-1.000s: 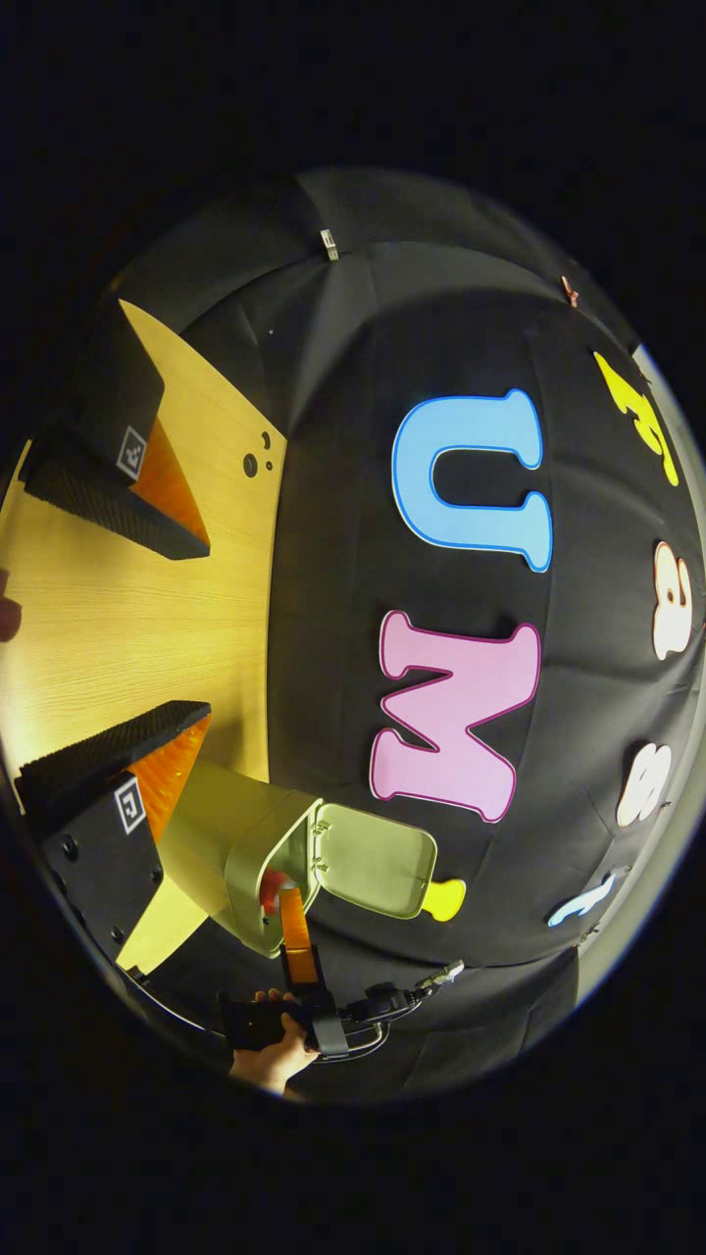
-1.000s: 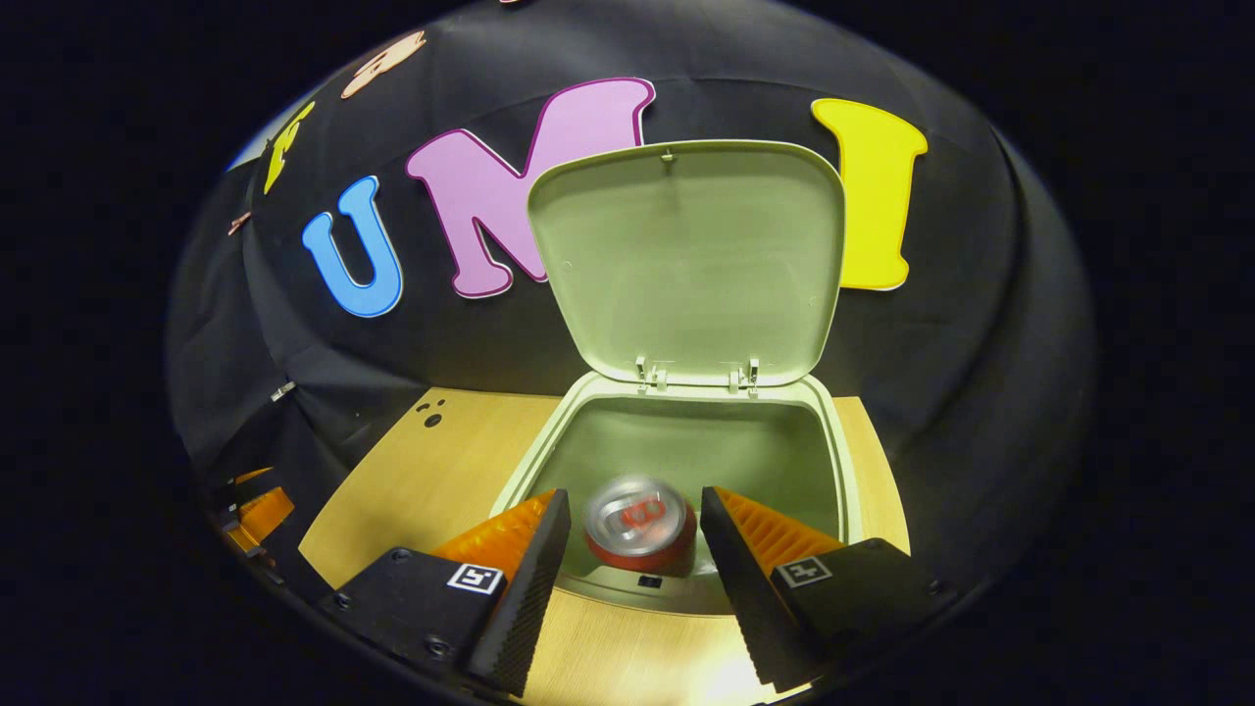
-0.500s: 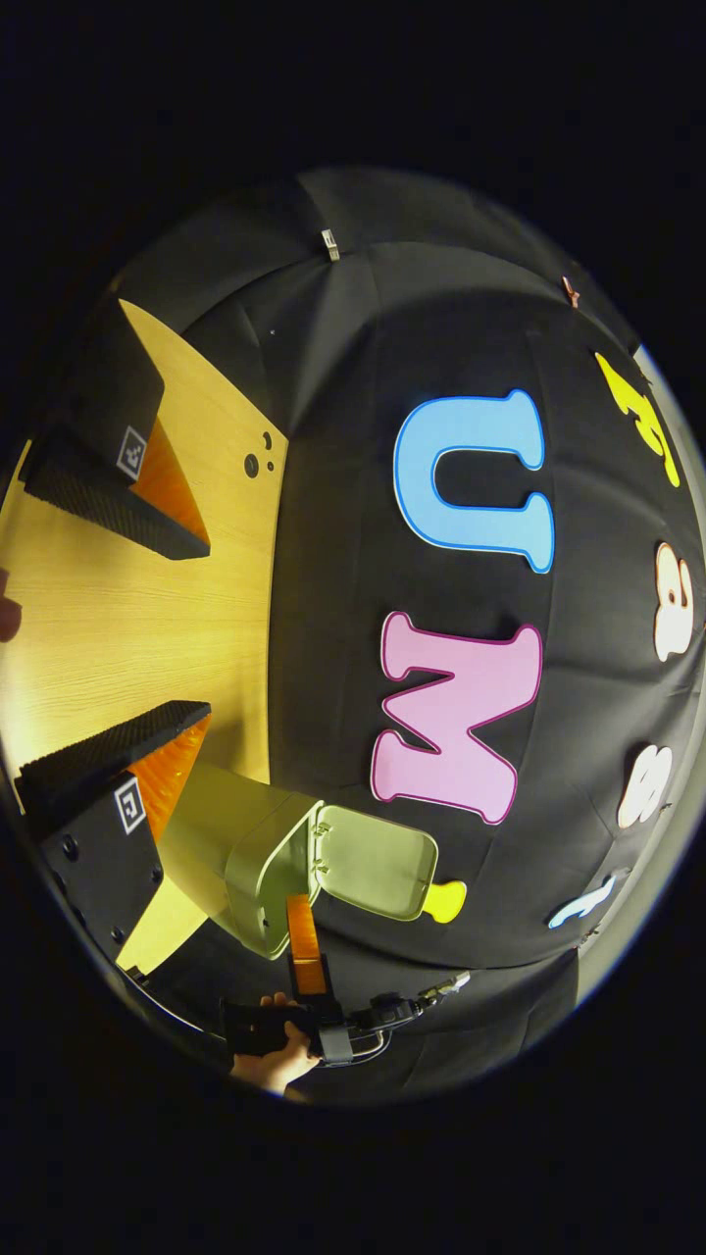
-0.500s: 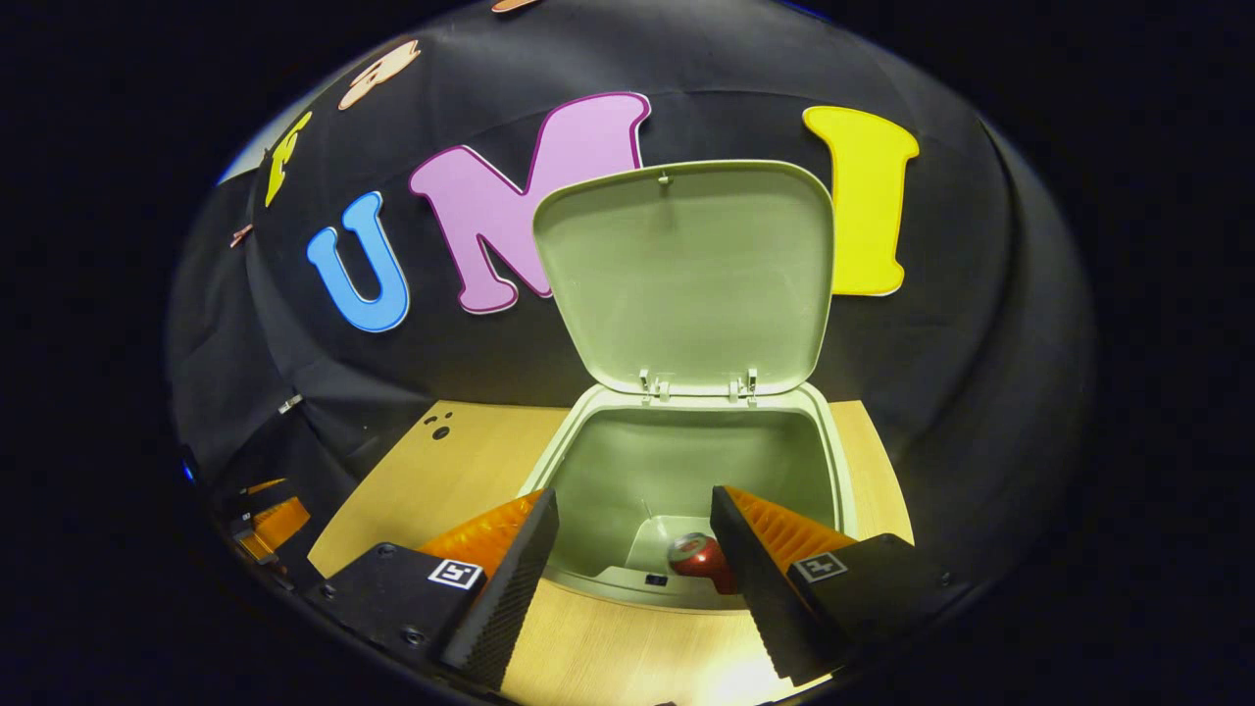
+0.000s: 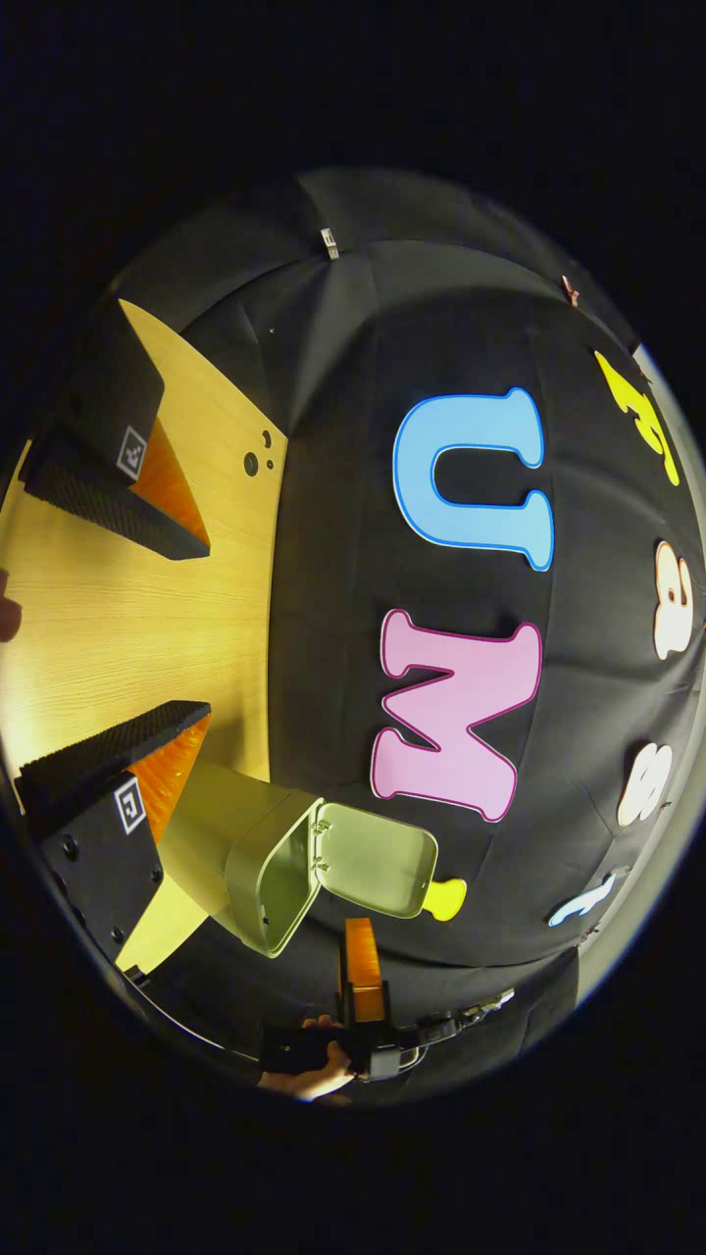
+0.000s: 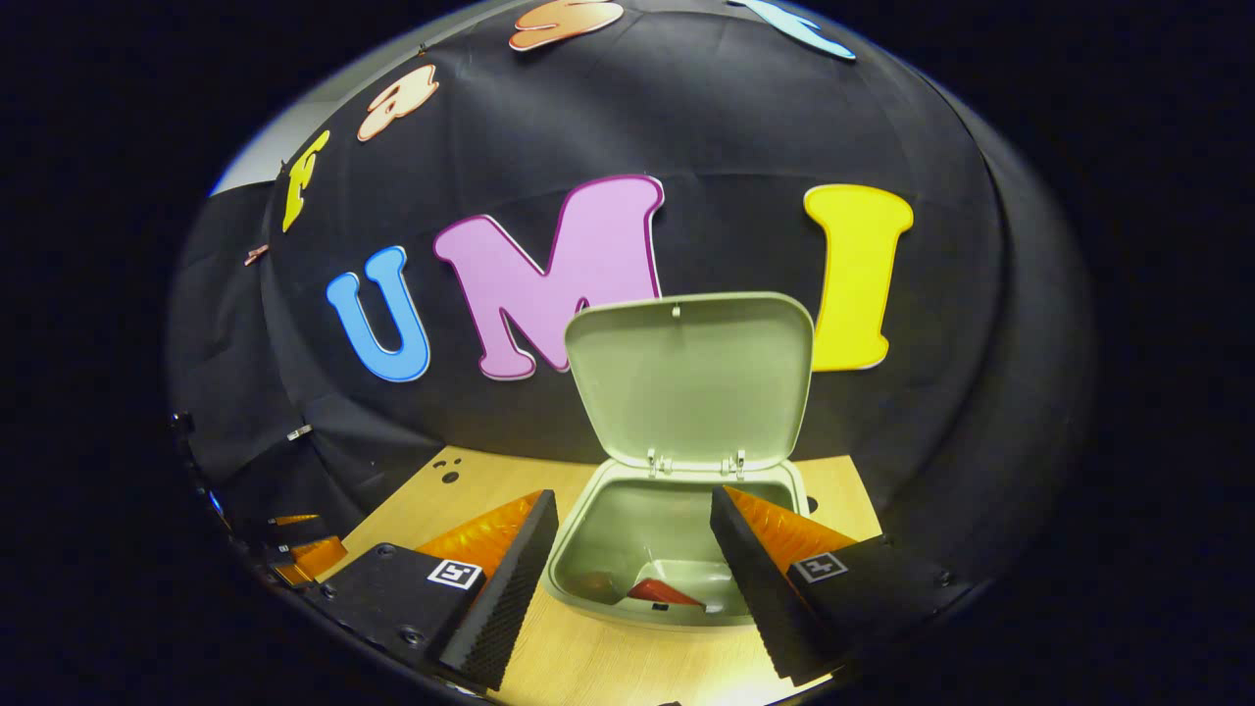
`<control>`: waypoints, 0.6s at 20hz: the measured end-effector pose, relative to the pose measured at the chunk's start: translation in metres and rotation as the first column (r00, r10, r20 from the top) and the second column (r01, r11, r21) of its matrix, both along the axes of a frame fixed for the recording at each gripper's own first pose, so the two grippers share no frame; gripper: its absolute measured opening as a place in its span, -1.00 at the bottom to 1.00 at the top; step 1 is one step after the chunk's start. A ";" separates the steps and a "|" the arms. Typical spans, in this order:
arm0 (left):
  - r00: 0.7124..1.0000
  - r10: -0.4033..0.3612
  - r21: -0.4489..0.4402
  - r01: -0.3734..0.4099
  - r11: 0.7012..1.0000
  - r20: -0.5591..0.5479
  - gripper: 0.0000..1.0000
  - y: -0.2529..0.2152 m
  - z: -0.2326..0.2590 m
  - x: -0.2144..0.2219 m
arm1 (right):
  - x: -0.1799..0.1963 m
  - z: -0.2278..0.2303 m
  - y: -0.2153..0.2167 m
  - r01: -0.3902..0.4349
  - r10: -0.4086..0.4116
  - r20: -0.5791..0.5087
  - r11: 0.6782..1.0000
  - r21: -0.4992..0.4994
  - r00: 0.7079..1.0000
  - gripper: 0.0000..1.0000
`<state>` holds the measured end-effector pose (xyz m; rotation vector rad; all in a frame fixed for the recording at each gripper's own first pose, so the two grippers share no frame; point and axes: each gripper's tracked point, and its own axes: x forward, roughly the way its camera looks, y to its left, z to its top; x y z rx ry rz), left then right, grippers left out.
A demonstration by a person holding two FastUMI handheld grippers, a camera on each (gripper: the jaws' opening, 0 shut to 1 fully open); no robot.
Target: Press the lid of the desktop garbage bin to open it, pick up the crumpled paper on the desktop and throw it into the bin, then pick up the pop can on the desktop and drop it into the bin, and finally close the garbage bin lid.
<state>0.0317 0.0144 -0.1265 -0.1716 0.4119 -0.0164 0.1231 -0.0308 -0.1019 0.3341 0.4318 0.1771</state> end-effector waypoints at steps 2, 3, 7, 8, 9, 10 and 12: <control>1.000 -0.002 -0.002 0.002 1.000 -0.001 0.87 -0.001 0.000 0.000 | 0.008 0.021 -0.005 0.014 -0.014 0.050 1.000 -0.017 0.999 0.96; 1.000 -0.004 -0.003 0.004 1.000 0.000 0.87 -0.001 0.000 0.001 | 0.013 0.031 -0.007 0.018 -0.016 0.075 1.000 -0.024 0.997 0.97; 1.000 -0.005 0.002 0.005 1.000 0.008 0.87 -0.001 0.003 0.001 | 0.032 0.062 -0.013 0.041 -0.033 0.142 0.998 -0.052 0.989 0.96; 1.000 -0.001 0.002 0.001 1.000 0.009 0.87 0.000 0.003 0.001 | 0.037 0.069 -0.014 0.047 -0.040 0.155 0.998 -0.041 0.987 0.96; 1.000 0.004 0.000 -0.004 1.000 0.010 0.87 0.001 0.004 0.002 | 0.042 0.074 -0.015 0.054 -0.048 0.166 0.998 -0.032 0.985 0.96; 1.000 0.008 -0.004 -0.008 1.000 0.010 0.87 0.002 0.003 0.002 | 0.051 0.080 -0.018 0.063 -0.058 0.177 0.998 -0.025 0.983 0.97; 1.000 0.014 -0.007 -0.014 1.000 0.009 0.87 0.004 0.004 0.002 | 0.064 0.090 -0.022 0.083 -0.077 0.203 0.996 -0.025 0.976 0.96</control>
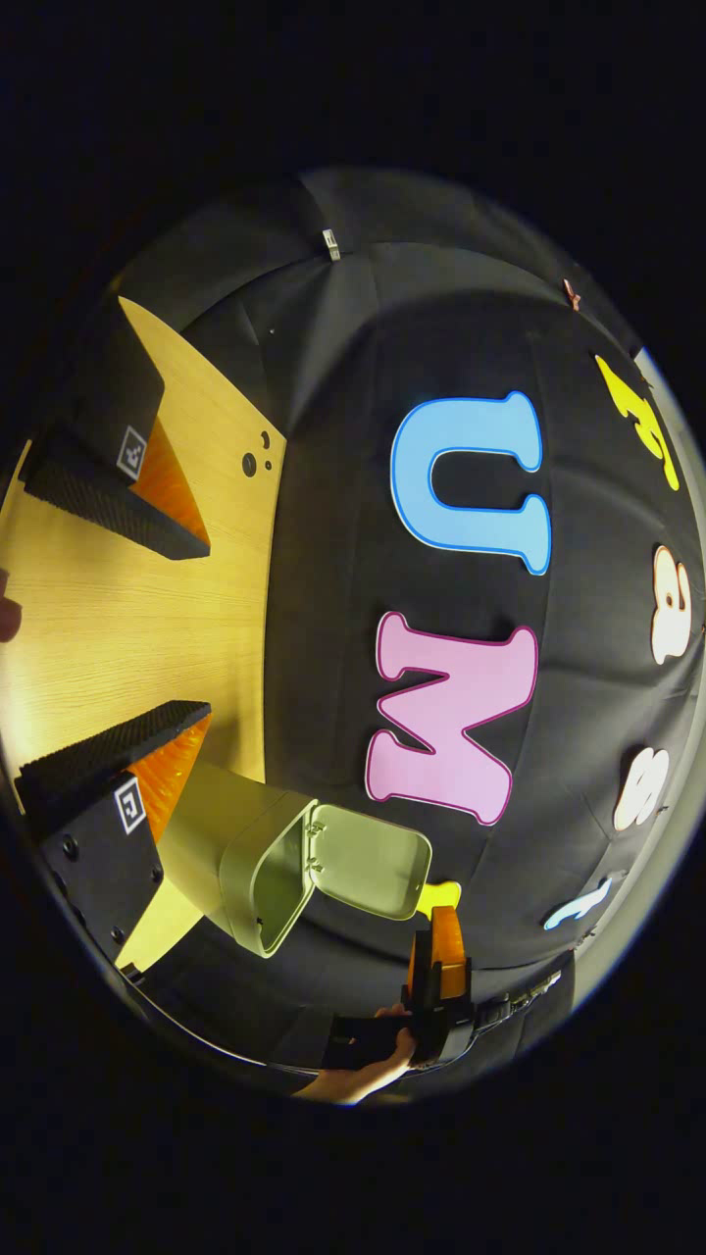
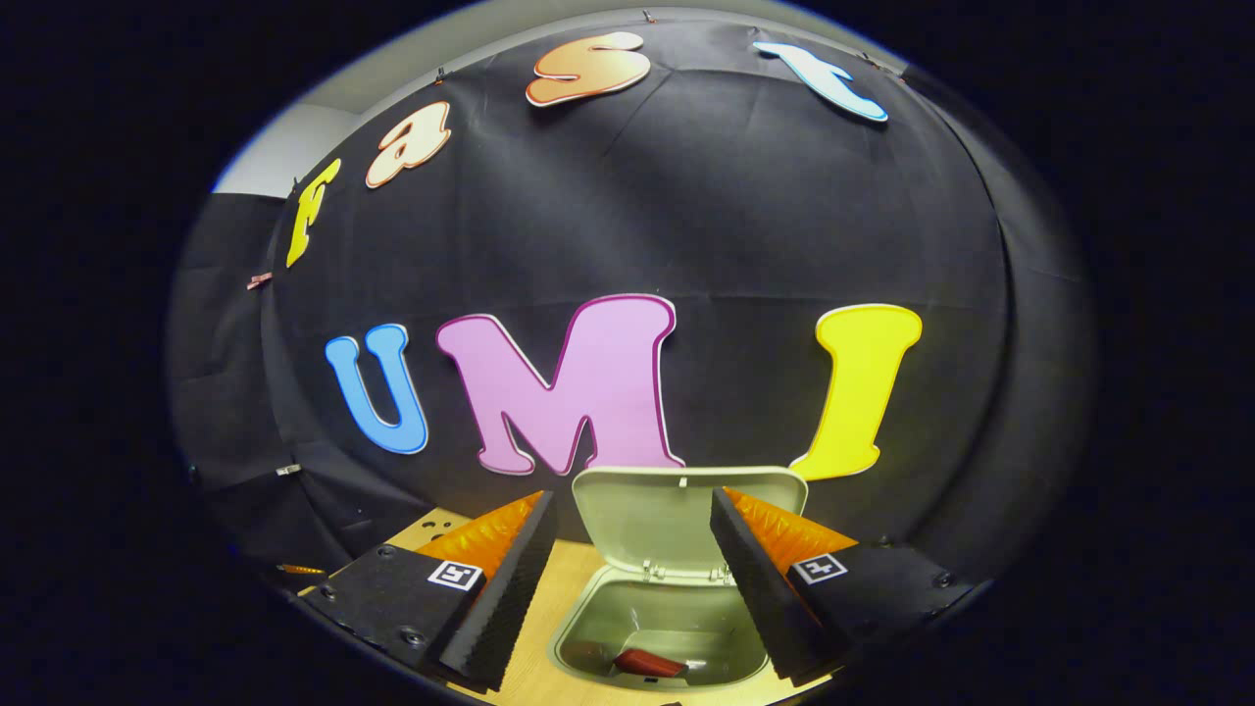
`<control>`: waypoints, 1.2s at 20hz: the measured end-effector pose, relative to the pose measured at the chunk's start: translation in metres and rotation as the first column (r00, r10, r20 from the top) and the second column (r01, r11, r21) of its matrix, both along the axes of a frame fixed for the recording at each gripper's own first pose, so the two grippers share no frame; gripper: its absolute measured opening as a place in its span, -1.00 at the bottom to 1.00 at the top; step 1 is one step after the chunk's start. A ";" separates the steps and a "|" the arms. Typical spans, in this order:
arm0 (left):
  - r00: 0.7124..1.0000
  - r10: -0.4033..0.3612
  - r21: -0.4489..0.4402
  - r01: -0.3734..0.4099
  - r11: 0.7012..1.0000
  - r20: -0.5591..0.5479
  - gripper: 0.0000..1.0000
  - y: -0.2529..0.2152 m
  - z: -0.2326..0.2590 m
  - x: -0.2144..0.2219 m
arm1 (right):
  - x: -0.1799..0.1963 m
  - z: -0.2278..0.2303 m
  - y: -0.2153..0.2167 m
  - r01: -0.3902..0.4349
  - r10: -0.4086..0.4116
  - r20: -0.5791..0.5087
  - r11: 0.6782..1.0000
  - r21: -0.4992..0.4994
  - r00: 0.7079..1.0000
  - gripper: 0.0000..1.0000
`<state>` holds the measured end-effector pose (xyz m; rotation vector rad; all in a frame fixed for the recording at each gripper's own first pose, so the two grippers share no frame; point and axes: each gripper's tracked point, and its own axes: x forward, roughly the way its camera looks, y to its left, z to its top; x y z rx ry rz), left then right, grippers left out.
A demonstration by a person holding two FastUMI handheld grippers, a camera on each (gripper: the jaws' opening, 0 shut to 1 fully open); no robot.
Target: Press the lid of the desktop garbage bin to open it, pick up the crumpled paper on the desktop and throw it into the bin, then pick up the pop can on the desktop and drop it into the bin, and finally close the garbage bin lid.
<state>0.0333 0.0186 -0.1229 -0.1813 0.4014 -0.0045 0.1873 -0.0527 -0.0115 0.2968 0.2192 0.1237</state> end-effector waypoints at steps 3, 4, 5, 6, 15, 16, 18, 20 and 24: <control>1.000 0.007 0.001 -0.007 1.000 -0.001 0.87 0.002 0.000 -0.001 | 0.020 0.004 -0.006 0.024 -0.023 0.024 0.999 -0.037 0.999 0.96; 1.000 0.010 0.000 -0.010 1.000 -0.003 0.87 0.003 -0.001 -0.001 | 0.026 0.003 -0.006 0.029 -0.028 0.024 0.998 -0.048 0.999 0.96; 1.000 0.014 -0.002 -0.014 1.000 -0.004 0.87 0.004 -0.001 -0.001 | 0.032 0.002 -0.008 0.035 -0.034 0.023 0.998 -0.058 0.999 0.96; 1.000 0.018 -0.004 -0.018 1.000 -0.005 0.87 0.004 -0.001 -0.002 | 0.039 0.000 -0.009 0.041 -0.039 0.020 0.997 -0.064 0.999 0.96; 0.999 0.042 0.001 -0.042 0.999 -0.016 0.87 0.010 -0.004 -0.005 | 0.085 -0.025 -0.024 0.122 -0.123 -0.024 0.991 -0.048 0.992 0.96; 0.999 0.046 0.001 -0.046 0.999 -0.017 0.87 0.011 -0.004 -0.005 | 0.086 -0.029 -0.024 0.125 -0.127 -0.035 0.991 -0.043 0.991 0.96; 0.998 0.053 -0.004 -0.053 0.999 -0.020 0.88 0.013 -0.005 -0.006 | 0.085 -0.037 -0.024 0.120 -0.123 -0.062 0.992 -0.044 0.990 0.96; 0.998 0.055 -0.007 -0.055 0.998 -0.024 0.87 0.013 -0.007 -0.006 | 0.085 -0.038 -0.024 0.113 -0.116 -0.059 0.992 -0.065 0.991 0.96; 0.998 0.053 -0.003 -0.053 0.999 -0.019 0.87 0.014 -0.006 -0.005 | 0.066 -0.037 -0.019 0.089 -0.095 -0.077 0.993 -0.074 0.992 0.97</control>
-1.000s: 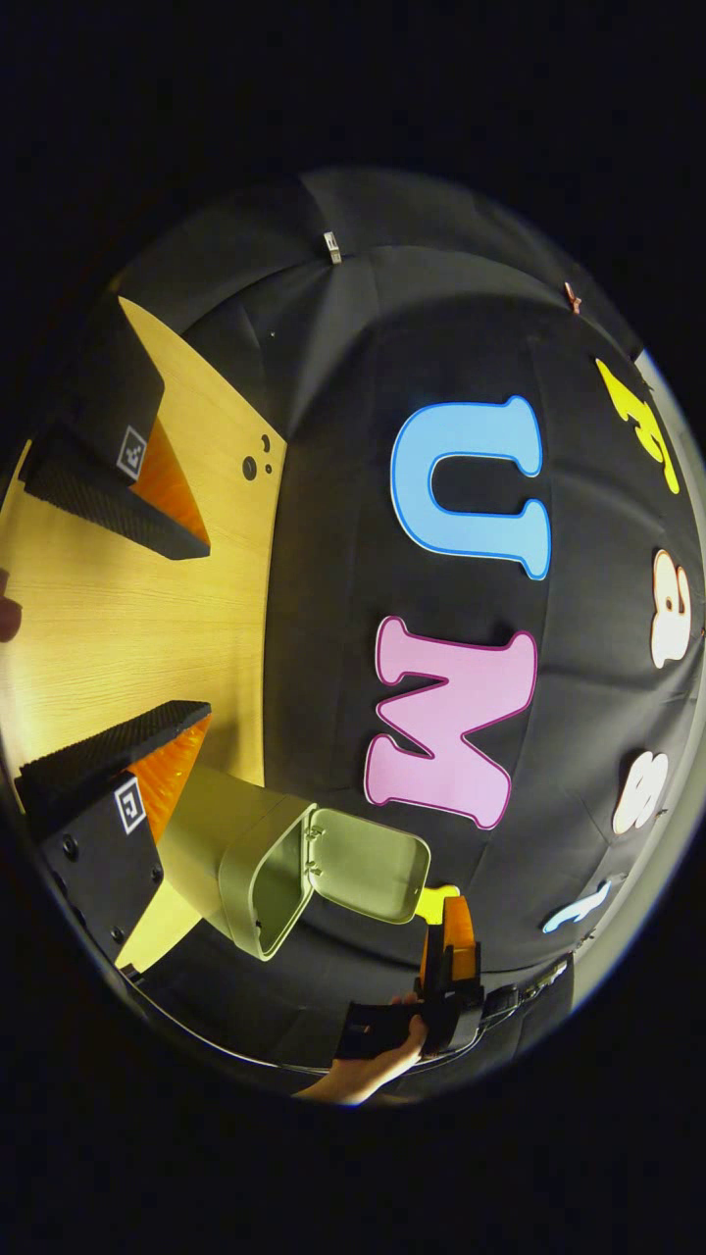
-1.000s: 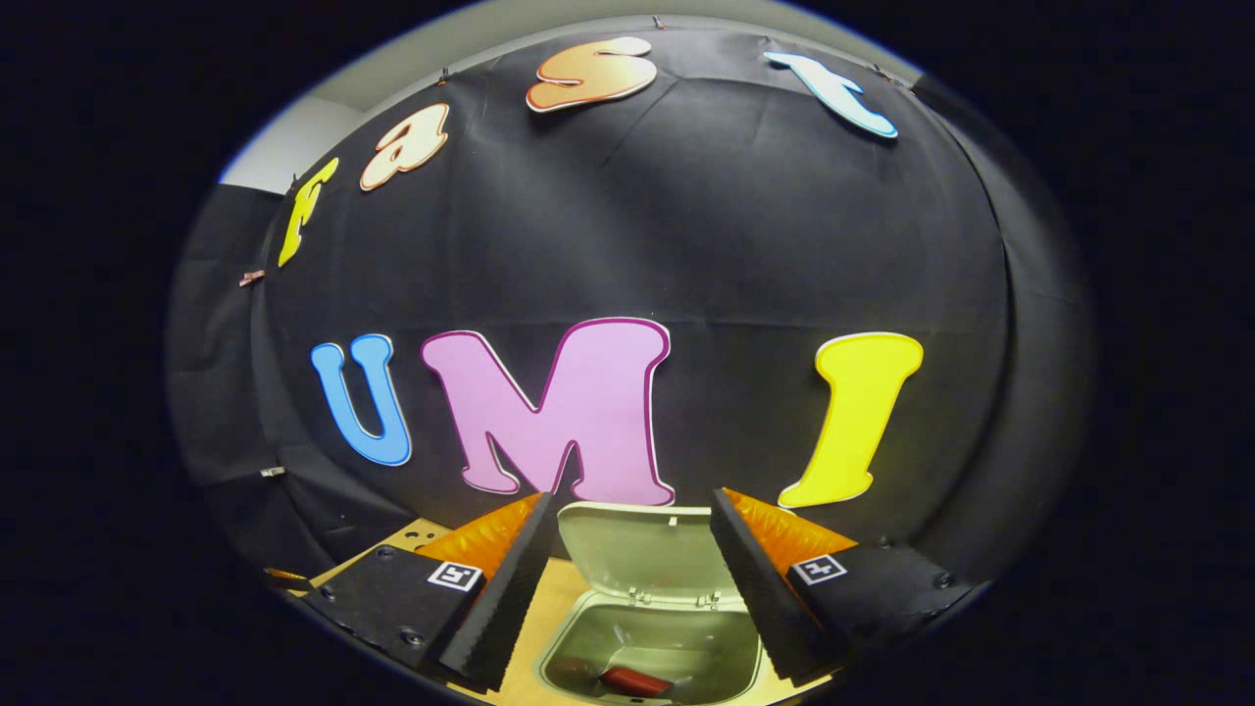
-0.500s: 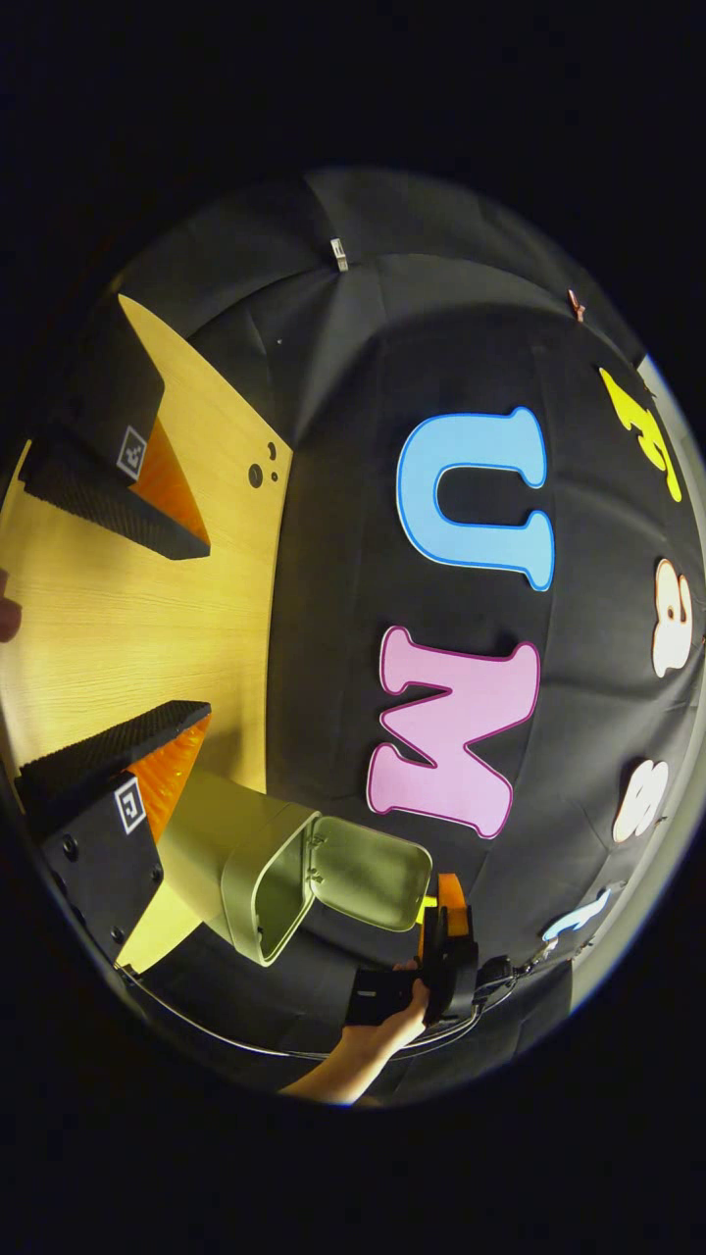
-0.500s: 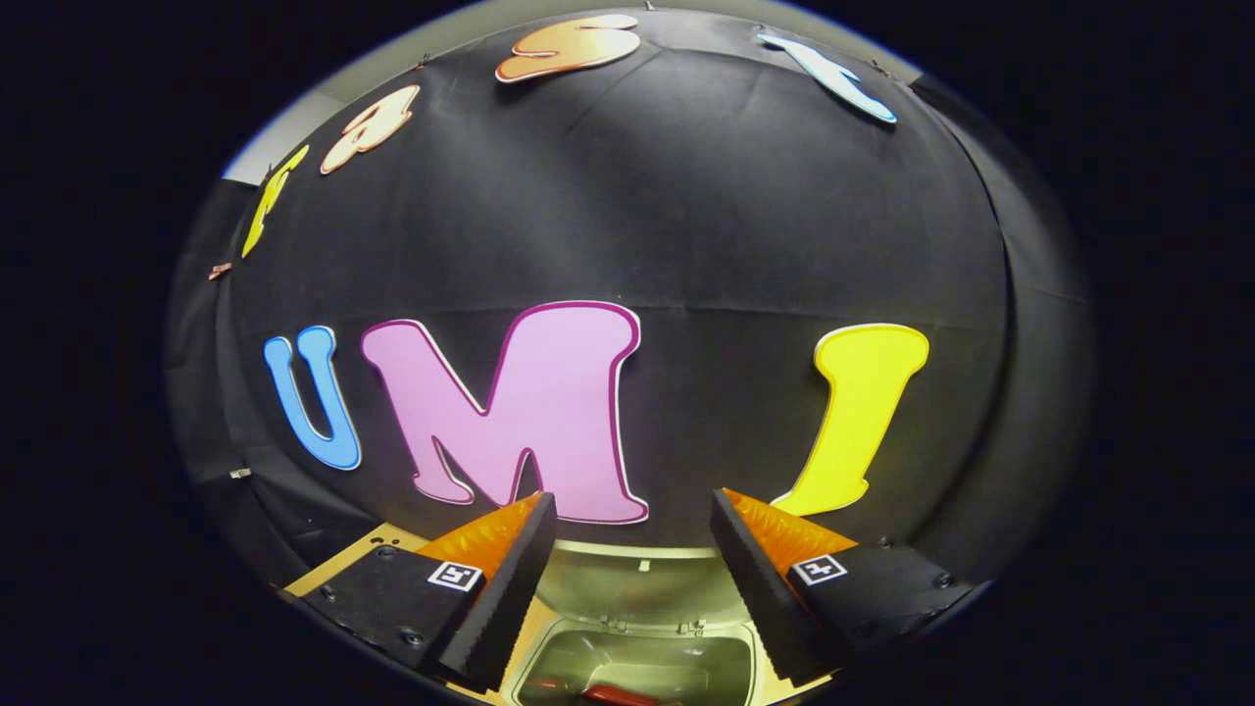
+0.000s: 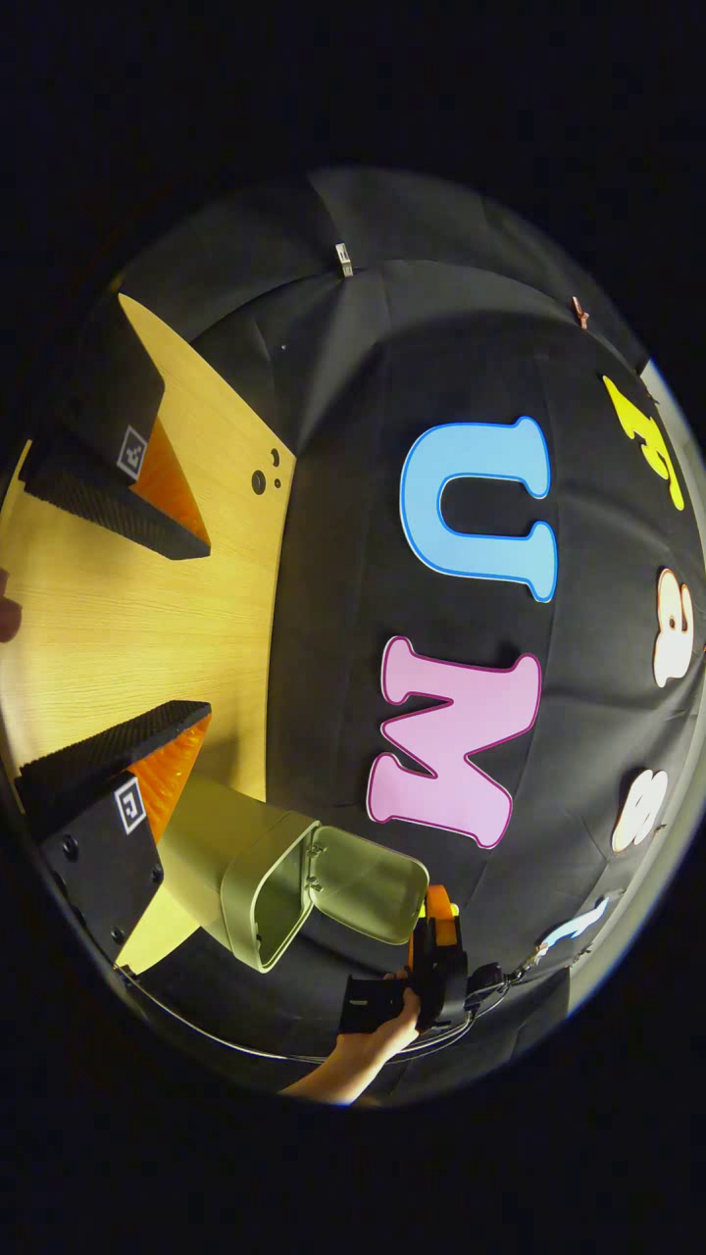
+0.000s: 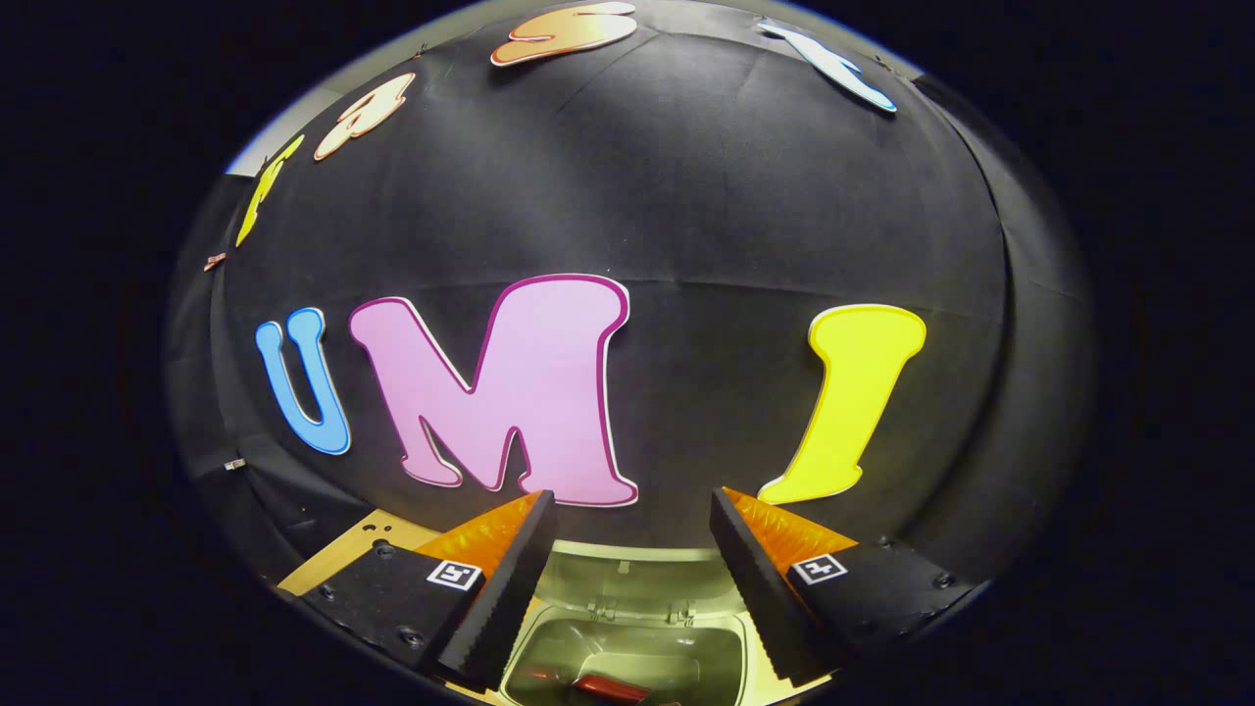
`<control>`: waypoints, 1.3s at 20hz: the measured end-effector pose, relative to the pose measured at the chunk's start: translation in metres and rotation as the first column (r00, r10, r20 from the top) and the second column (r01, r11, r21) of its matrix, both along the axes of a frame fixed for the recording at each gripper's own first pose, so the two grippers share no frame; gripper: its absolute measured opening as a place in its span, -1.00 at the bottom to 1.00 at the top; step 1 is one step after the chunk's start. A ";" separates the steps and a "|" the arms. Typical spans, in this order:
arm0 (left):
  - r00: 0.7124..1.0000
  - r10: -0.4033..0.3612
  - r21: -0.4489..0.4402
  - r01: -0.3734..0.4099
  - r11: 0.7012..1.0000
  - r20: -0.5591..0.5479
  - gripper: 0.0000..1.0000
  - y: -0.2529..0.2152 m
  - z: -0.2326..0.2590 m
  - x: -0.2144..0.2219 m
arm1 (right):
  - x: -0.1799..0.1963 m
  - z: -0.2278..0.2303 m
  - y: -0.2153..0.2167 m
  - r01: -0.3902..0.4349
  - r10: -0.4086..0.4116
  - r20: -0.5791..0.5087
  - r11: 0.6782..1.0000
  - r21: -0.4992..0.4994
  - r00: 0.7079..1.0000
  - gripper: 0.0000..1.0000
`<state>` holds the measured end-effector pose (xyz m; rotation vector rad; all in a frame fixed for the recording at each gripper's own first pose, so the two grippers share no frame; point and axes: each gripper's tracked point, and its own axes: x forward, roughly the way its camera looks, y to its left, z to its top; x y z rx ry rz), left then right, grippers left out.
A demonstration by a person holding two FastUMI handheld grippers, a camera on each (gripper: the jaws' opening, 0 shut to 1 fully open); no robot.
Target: Press the lid of the desktop garbage bin to open it, pick up the crumpled paper on the desktop and throw it into the bin, then pick up the pop can on the desktop and drop it into the bin, and finally close the garbage bin lid.
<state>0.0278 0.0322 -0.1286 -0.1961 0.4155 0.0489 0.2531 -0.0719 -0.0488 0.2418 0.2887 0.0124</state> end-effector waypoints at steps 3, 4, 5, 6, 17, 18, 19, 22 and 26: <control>1.000 -0.007 0.000 0.007 1.000 0.002 0.87 -0.001 0.001 0.001 | -0.019 -0.004 0.004 -0.016 0.016 -0.011 1.000 0.005 1.000 0.97; 1.000 -0.010 -0.001 0.010 1.000 0.003 0.87 -0.003 0.001 0.002 | -0.025 -0.005 0.006 -0.025 0.025 -0.019 1.000 0.003 1.000 0.97; 1.000 -0.014 0.000 0.014 1.000 0.005 0.87 -0.004 0.002 0.003 | -0.032 -0.008 0.008 -0.034 0.034 -0.031 0.999 0.002 0.999 0.97; 1.000 -0.017 0.002 0.017 1.000 0.007 0.87 -0.005 0.001 0.005 | -0.039 -0.010 0.010 -0.043 0.043 -0.043 0.999 0.002 0.998 0.97; 0.999 -0.045 0.004 0.045 0.999 0.012 0.87 -0.017 0.003 0.006 | -0.101 -0.085 0.035 -0.138 0.134 -0.215 0.990 -0.003 0.967 0.97; 0.999 -0.047 0.003 0.047 0.999 0.011 0.87 -0.017 0.002 0.006 | -0.106 -0.093 0.038 -0.139 0.136 -0.223 0.990 0.003 0.965 0.97; 0.999 -0.046 0.003 0.046 0.999 0.010 0.87 -0.018 0.003 0.006 | -0.109 -0.099 0.040 -0.142 0.140 -0.228 0.990 0.007 0.964 0.97; 0.999 -0.047 0.005 0.047 0.999 0.007 0.87 -0.017 0.001 0.005 | -0.117 -0.113 0.045 -0.142 0.140 -0.232 0.990 0.006 0.963 0.97; 0.999 -0.046 0.005 0.046 0.999 0.004 0.87 -0.017 0.001 0.004 | -0.127 -0.127 0.047 -0.149 0.142 -0.244 0.989 -0.013 0.959 0.97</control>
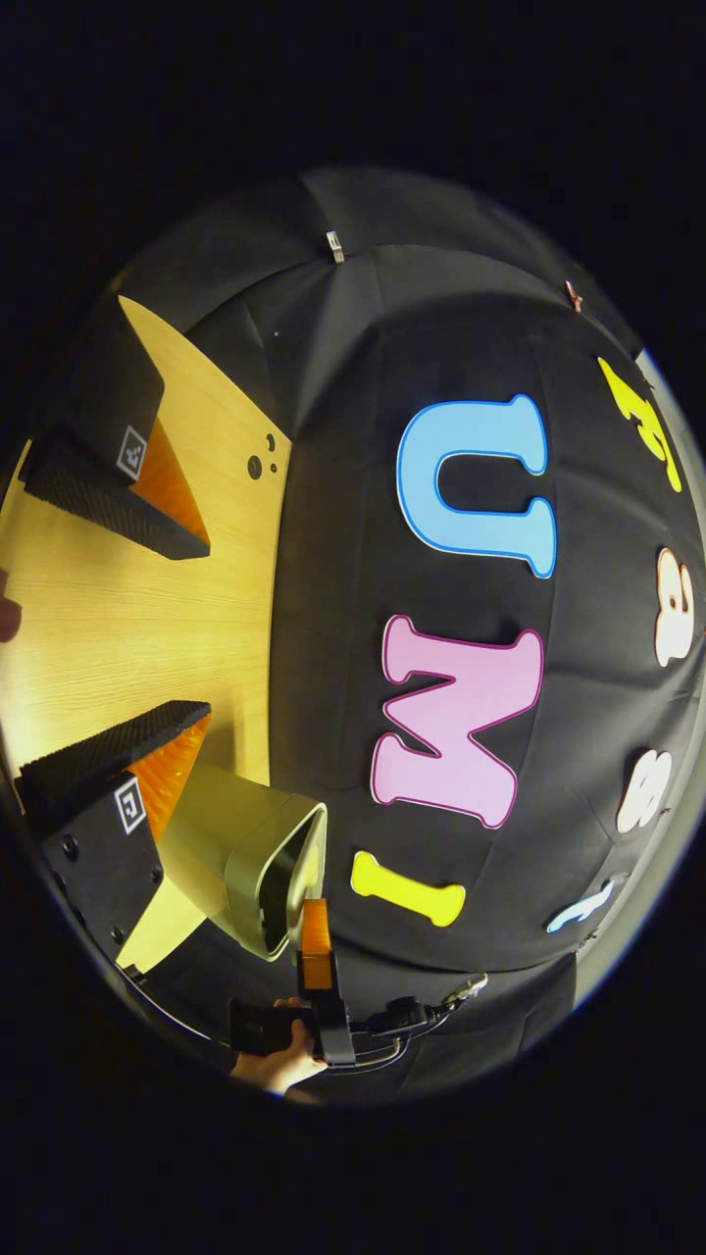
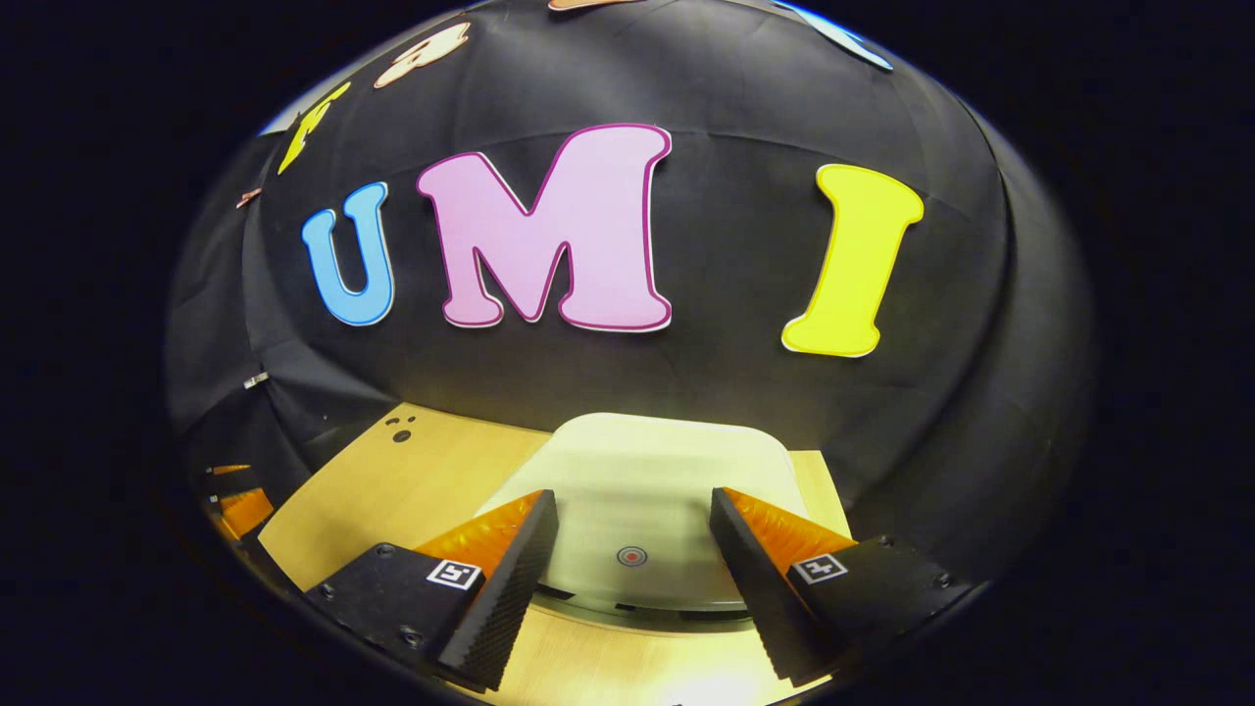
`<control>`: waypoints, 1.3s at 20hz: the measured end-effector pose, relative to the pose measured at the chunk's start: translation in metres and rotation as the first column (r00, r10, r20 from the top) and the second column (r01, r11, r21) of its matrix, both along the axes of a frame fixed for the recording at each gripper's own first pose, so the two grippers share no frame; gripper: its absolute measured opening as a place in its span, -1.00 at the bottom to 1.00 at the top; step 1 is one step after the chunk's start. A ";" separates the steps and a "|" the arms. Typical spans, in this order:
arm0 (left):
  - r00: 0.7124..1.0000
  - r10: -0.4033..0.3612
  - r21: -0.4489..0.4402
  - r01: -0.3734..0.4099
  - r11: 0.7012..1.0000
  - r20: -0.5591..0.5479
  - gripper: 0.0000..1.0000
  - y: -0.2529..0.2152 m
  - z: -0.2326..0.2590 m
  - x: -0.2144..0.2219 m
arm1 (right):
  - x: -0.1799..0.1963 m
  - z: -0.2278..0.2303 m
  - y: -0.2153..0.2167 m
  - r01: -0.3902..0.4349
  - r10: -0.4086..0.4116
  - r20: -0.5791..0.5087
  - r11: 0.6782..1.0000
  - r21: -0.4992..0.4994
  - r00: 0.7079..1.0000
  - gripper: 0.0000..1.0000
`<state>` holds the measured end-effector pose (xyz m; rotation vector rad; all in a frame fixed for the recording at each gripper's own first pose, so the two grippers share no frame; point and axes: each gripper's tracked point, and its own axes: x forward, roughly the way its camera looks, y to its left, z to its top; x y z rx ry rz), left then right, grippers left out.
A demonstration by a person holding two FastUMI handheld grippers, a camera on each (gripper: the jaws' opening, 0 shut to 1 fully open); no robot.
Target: Press the lid of the desktop garbage bin to open it, pick up the crumpled paper on the desktop and throw it into the bin, then pick up the pop can on the desktop and drop it into the bin, and finally close the garbage bin lid.
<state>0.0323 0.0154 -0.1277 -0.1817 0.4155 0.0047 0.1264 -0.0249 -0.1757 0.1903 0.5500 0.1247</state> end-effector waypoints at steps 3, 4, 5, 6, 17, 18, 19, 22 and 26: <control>1.000 -0.002 0.003 0.002 1.000 0.001 0.87 -0.001 0.000 0.001 | -0.004 -0.007 0.003 -0.002 0.002 -0.009 1.000 0.010 1.000 0.97; 1.000 -0.003 0.003 0.003 1.000 0.003 0.87 -0.001 0.000 0.000 | -0.005 -0.007 0.003 0.000 0.000 -0.005 1.000 0.014 1.000 0.97; 1.000 -0.003 0.004 0.003 1.000 0.002 0.88 -0.001 0.001 0.001 | -0.006 -0.008 0.003 0.002 -0.002 -0.003 1.000 0.020 1.000 0.97; 1.000 -0.003 0.004 0.003 1.000 0.003 0.87 -0.001 0.001 0.001 | -0.008 -0.010 0.004 -0.001 0.001 -0.005 1.000 0.021 1.000 0.97; 1.000 -0.005 -0.003 0.005 1.000 -0.003 0.87 -0.006 -0.001 0.004 | -0.028 -0.023 0.011 0.071 -0.078 0.094 0.995 0.075 0.993 1.00; 1.000 -0.009 -0.003 0.009 1.000 -0.002 0.87 -0.008 -0.001 0.003 | -0.029 -0.025 0.011 0.069 -0.076 0.098 0.995 0.073 0.992 1.00; 1.000 -0.013 -0.002 0.013 1.000 0.000 0.87 -0.010 0.000 0.004 | -0.032 -0.027 0.011 0.062 -0.068 0.103 0.997 0.054 0.992 0.99; 1.000 -0.025 0.006 0.025 1.000 0.006 0.87 -0.013 0.002 0.003 | -0.027 -0.018 0.012 0.050 -0.056 0.137 0.998 0.046 0.989 1.00; 0.999 -0.032 0.008 0.032 0.999 0.005 0.87 -0.013 0.002 0.002 | -0.028 -0.014 0.011 0.045 -0.052 0.149 0.998 0.048 0.988 0.96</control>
